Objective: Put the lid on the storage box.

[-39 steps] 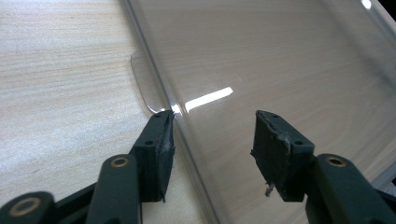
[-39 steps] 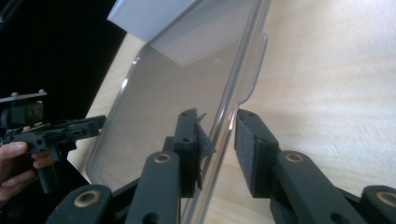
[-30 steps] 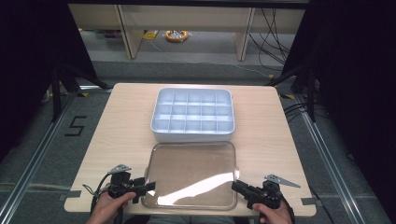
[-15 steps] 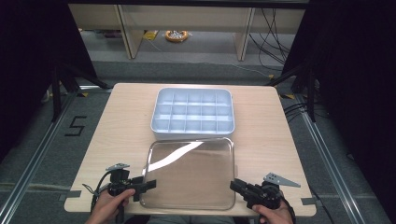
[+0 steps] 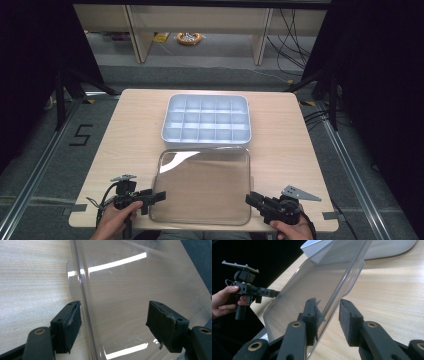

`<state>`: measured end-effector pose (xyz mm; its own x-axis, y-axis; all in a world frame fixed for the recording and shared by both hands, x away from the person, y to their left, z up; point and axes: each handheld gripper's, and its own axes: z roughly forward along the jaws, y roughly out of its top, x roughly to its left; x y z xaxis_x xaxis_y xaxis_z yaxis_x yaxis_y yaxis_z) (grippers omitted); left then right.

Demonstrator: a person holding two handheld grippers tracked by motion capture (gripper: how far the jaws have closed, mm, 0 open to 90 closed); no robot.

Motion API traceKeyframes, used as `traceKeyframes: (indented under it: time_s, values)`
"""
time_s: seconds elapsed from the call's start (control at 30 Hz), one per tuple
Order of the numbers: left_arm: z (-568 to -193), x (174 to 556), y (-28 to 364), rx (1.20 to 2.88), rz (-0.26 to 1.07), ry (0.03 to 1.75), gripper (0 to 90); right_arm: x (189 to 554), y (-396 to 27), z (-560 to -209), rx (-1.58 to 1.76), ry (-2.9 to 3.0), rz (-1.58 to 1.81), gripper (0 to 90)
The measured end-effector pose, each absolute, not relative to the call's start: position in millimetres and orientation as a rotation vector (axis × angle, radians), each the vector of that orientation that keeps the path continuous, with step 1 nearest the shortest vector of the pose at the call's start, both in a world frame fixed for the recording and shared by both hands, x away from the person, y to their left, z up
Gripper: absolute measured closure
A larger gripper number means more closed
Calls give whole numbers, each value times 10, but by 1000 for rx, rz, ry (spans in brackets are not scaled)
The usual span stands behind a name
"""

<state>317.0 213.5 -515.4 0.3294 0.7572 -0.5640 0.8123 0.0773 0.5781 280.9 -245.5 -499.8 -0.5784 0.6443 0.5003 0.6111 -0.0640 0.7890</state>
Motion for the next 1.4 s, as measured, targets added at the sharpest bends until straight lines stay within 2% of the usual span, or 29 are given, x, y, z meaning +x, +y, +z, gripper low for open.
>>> traceKeyframes:
  time_s: [0.2,0.27,0.33,0.4,0.6,0.7,1.1,1.4]
  values:
    - [-5161,3173,2146,1654,-48,1464,285,2800,-2441,-4997,1410,2126,1779,684]
    - [-5174,3197,2175,1660,-103,1443,303,2791,-2433,-4973,1362,2141,1799,698]
    - [-5179,3197,2178,1678,-113,1433,384,2794,-2423,-4978,1368,2141,1780,706]
    - [-5178,3187,2160,1678,-107,1439,421,2774,-2418,-4999,1471,2152,1745,705]
    - [-5155,3176,2198,1682,-101,1415,486,2829,-2444,-5047,1453,2143,1761,711]
    - [-5131,3158,2189,1677,-72,1406,521,2808,-2448,-5047,1602,2123,1732,723]
    - [-4956,3070,2193,1644,-19,1327,557,2853,-2454,-5106,1619,2071,1719,703]
    - [-4809,3120,2127,1639,30,1286,568,2918,-2482,-5022,1651,2000,1756,711]
